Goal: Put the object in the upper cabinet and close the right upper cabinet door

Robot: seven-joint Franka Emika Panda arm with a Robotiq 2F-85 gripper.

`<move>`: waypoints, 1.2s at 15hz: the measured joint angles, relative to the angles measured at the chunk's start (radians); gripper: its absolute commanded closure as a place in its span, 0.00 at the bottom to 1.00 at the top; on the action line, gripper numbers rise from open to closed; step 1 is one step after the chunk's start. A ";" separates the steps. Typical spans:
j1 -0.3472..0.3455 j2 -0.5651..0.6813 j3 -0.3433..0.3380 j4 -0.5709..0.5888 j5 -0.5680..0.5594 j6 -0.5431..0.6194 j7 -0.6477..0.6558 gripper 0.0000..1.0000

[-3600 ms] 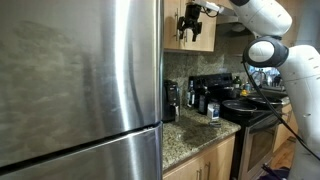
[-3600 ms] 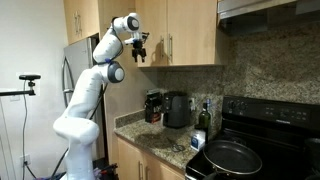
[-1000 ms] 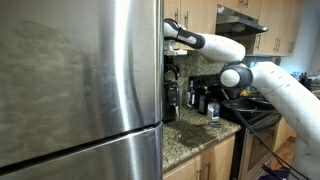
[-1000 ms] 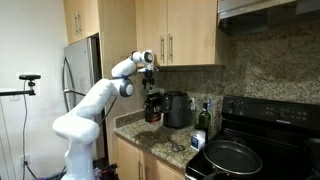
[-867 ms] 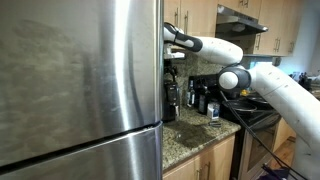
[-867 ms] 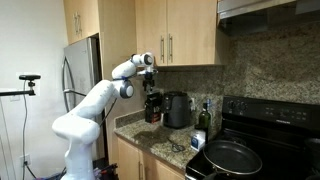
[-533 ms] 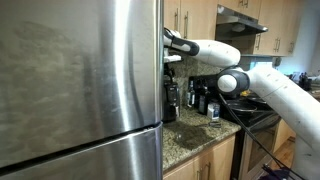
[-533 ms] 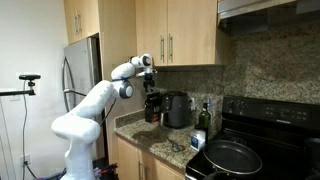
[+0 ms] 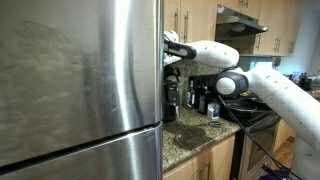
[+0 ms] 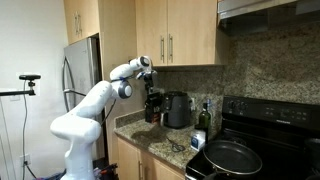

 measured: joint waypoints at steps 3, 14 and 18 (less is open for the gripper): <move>-0.003 0.000 0.012 0.002 0.029 -0.006 0.011 0.00; 0.006 0.001 0.022 0.000 0.062 -0.245 0.017 0.00; 0.003 0.004 0.026 -0.004 0.114 -0.396 0.048 0.00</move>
